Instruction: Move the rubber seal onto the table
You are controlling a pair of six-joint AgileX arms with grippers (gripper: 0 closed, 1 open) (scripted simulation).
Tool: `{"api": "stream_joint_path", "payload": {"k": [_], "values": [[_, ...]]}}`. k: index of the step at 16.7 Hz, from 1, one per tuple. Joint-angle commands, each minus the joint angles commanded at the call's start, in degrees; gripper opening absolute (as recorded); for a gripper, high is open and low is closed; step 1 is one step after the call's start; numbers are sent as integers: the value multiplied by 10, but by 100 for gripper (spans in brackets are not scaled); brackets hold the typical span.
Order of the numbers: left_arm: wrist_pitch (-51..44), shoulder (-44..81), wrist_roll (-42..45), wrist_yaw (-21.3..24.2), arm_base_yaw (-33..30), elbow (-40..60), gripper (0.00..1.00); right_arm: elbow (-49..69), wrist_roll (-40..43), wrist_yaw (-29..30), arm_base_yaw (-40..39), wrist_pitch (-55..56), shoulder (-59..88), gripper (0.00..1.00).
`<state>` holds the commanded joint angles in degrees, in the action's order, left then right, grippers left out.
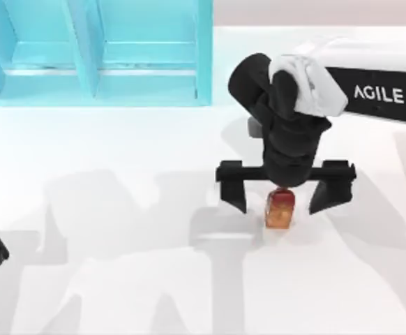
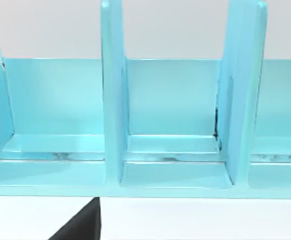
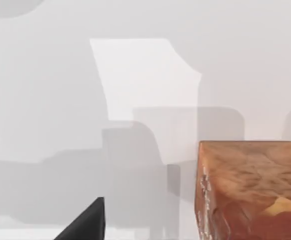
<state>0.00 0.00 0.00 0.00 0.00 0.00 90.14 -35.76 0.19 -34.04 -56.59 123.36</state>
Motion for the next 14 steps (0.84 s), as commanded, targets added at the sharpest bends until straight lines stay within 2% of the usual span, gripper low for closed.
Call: {"api": "stream_joint_path", "payload": {"k": [10, 14], "values": [[0, 0, 0, 0, 0, 0, 100, 232, 2, -1, 2, -257, -26, 100], [0, 0, 0, 0, 0, 0, 100, 273, 4, 1, 2, -306, -32, 100]]}}
